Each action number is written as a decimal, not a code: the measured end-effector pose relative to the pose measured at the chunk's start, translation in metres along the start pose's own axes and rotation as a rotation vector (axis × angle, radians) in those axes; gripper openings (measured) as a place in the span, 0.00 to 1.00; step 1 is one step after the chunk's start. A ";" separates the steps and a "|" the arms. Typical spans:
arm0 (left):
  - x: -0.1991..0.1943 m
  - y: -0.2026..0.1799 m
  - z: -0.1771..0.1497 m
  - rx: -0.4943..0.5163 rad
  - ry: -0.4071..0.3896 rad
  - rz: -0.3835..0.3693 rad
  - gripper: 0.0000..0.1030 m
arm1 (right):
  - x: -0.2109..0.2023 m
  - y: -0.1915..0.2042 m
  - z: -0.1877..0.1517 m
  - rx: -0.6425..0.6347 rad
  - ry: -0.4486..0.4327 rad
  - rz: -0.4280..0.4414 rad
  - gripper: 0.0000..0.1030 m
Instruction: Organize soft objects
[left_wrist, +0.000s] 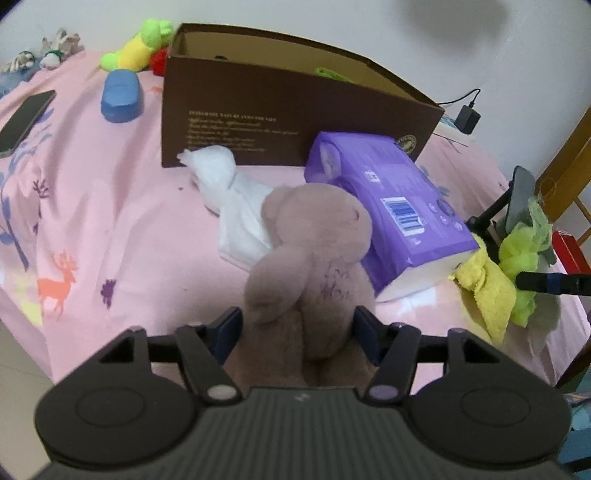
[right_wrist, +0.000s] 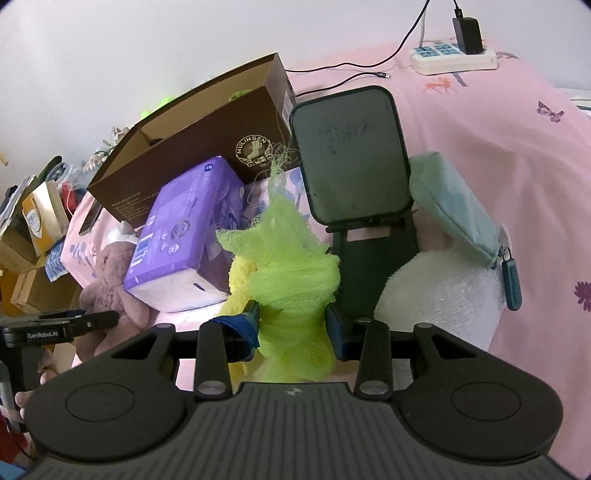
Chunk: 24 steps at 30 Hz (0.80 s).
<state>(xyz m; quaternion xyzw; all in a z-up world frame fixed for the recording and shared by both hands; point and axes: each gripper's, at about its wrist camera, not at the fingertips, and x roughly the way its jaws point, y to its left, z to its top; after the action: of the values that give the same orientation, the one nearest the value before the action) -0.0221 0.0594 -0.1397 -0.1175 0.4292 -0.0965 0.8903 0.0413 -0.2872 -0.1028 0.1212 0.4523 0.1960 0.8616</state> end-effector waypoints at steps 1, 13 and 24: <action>0.000 -0.001 0.000 0.002 0.010 -0.017 0.62 | 0.001 0.000 -0.001 0.000 0.002 0.000 0.21; 0.011 -0.034 -0.001 0.121 0.022 0.017 0.51 | 0.005 0.002 0.001 0.018 0.005 0.006 0.21; -0.031 -0.047 0.001 0.118 -0.041 0.015 0.35 | -0.006 0.006 0.001 -0.031 -0.023 0.037 0.21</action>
<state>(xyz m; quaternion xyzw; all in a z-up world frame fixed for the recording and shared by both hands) -0.0440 0.0233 -0.1024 -0.0633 0.4052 -0.1125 0.9051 0.0374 -0.2848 -0.0955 0.1183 0.4369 0.2178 0.8647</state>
